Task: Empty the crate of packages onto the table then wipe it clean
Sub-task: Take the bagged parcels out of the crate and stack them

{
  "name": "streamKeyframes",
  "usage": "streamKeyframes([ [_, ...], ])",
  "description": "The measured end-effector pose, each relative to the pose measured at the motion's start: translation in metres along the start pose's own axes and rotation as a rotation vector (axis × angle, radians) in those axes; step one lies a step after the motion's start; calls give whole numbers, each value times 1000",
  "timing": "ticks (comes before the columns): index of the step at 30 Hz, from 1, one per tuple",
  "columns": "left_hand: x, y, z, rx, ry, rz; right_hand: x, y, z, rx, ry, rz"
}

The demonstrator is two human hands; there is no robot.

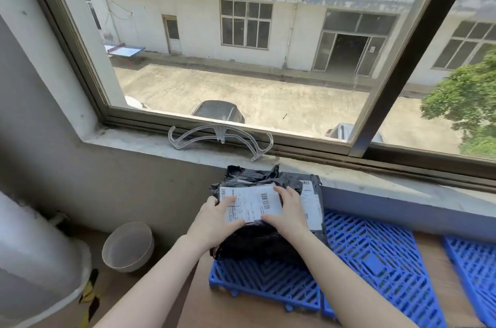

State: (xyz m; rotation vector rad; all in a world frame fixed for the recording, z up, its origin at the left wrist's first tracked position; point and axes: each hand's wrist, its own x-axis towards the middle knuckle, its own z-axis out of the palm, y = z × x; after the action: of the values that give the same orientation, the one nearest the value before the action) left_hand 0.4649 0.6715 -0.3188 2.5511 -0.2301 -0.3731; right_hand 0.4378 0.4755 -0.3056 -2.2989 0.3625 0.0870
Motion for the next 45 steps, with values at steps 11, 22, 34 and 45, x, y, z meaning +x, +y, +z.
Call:
streamKeyframes([
  [11,48,-1,-22,178,75,173,-35,13,-7,-91,381,240],
  [22,38,3,-14,201,26,226,-30,-4,0,144,312,224],
  [34,19,-10,-13,-133,-96,269,-7,-17,18,164,326,56],
  [45,21,11,-3,-426,-83,247,-19,-8,21,272,468,41],
])
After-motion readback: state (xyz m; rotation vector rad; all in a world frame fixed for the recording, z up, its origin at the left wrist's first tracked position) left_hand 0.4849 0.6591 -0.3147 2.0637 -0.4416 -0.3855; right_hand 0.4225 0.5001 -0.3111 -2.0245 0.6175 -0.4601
